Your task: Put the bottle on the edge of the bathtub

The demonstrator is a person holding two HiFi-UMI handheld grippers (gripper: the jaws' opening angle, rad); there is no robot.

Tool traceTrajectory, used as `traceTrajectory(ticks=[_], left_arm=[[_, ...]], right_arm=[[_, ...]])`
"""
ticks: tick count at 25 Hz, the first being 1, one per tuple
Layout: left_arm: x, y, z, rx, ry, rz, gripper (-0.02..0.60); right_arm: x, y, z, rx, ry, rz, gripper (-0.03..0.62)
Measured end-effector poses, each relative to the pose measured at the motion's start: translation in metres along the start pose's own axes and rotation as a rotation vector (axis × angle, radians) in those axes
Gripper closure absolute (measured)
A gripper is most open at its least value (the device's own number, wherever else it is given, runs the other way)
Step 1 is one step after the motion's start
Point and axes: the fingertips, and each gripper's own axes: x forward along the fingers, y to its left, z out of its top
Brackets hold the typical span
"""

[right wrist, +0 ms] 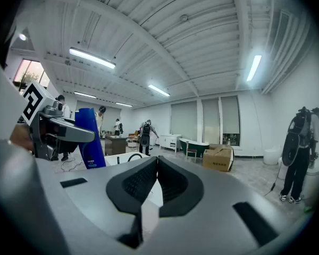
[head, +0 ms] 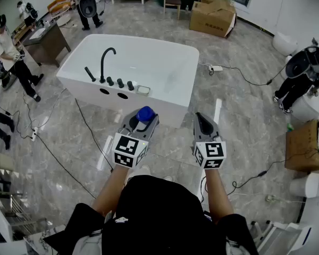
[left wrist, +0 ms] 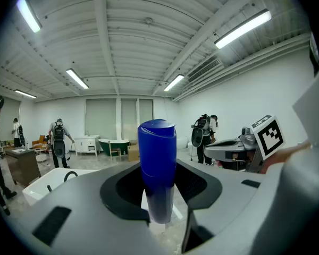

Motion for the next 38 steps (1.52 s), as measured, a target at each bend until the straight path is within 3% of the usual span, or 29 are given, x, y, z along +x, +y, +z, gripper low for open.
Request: traceTrajectory(ticks=[10, 21, 29, 38], left_arm=[[0.004, -0.01, -0.002, -0.012, -0.001, -0.002, 0.413], [0.025, -0.007, -0.01, -0.032, 0.018, -0.001, 0.413], [0.071, 0.017, -0.011, -0.051, 0.016, -0.019, 0.413], [0.148, 0.07, -0.009, -0.06, 0.036, -0.043, 0.413]], right_arm=[[-0.007, 0.002, -0.003, -0.047, -0.002, 0.023, 0.572], [0.007, -0.015, -0.008, -0.025, 0.012, 0.02, 0.572], [0.049, -0.036, -0.012, -0.026, 0.03, 0.023, 0.572], [0.133, -0.068, -0.015, -0.003, 0.059, 0.002, 0.572]])
